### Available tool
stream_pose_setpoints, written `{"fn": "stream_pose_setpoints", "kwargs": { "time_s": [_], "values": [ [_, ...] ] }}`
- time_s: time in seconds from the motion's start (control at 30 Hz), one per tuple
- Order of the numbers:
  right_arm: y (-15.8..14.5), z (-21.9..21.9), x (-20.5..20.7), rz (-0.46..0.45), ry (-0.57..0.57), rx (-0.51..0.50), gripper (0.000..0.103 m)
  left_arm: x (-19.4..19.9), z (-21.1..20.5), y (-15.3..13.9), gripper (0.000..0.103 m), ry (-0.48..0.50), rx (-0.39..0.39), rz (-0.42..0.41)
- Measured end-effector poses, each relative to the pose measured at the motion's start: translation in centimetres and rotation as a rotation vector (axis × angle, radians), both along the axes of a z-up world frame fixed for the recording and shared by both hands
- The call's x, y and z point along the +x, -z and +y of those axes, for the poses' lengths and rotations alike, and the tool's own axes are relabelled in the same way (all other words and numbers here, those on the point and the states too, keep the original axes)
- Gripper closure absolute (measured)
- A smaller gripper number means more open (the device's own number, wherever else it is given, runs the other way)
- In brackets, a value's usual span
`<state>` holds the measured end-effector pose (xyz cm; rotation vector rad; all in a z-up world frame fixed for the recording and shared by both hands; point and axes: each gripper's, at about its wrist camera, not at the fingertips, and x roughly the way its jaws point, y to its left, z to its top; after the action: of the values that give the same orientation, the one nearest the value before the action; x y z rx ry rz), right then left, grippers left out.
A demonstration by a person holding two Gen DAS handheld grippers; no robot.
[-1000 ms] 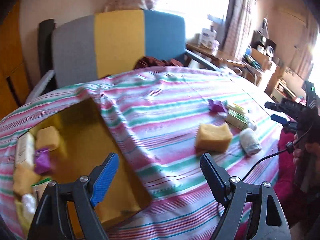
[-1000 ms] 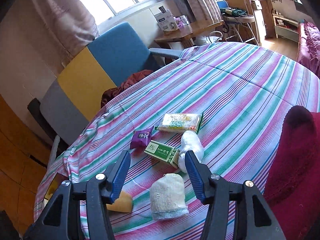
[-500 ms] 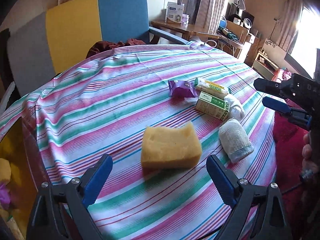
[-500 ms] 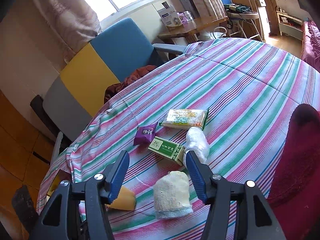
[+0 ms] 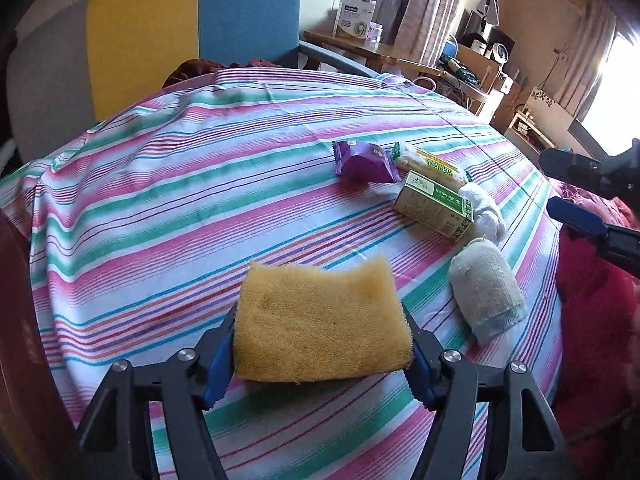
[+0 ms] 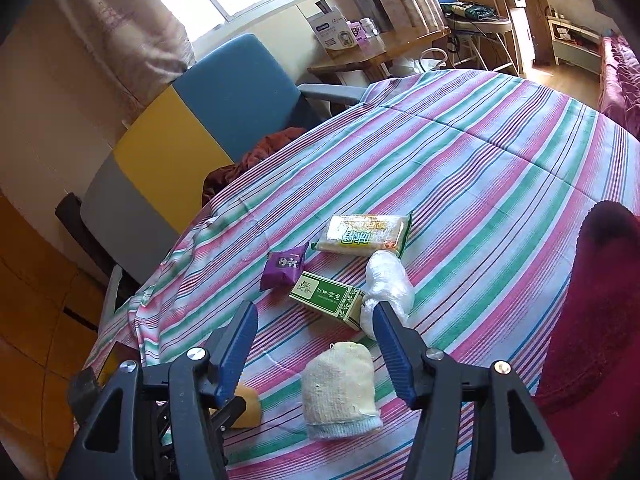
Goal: Organize objects
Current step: 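Grasp the third yellow sponge with left while right grasps the knitted cap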
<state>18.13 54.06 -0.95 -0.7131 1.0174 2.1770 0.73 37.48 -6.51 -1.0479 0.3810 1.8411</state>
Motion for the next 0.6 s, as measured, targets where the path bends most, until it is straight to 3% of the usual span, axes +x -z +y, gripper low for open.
{"fn": "stream_pose_setpoints", "kwargs": {
  "time_s": [0.2, 0.37, 0.6],
  "values": [
    [0.1, -0.2, -0.5, -0.038, -0.007, 0.004, 0.042, 1.6, -4.5, -0.2, 0.032, -0.028, 0.008, 0.032],
    [0.3, -0.5, -1.3, -0.091, -0.034, 0.014, 0.042, 3.6, -6.5, 0.1, 0.032, 0.003, 0.049, 0.12],
    [1.8, -1.0, -3.3, -0.212, -0.095, -0.007, 0.042, 3.2, -6.8, 0.4, 0.032, -0.015, 0.085, 0.105]
  ]
}}
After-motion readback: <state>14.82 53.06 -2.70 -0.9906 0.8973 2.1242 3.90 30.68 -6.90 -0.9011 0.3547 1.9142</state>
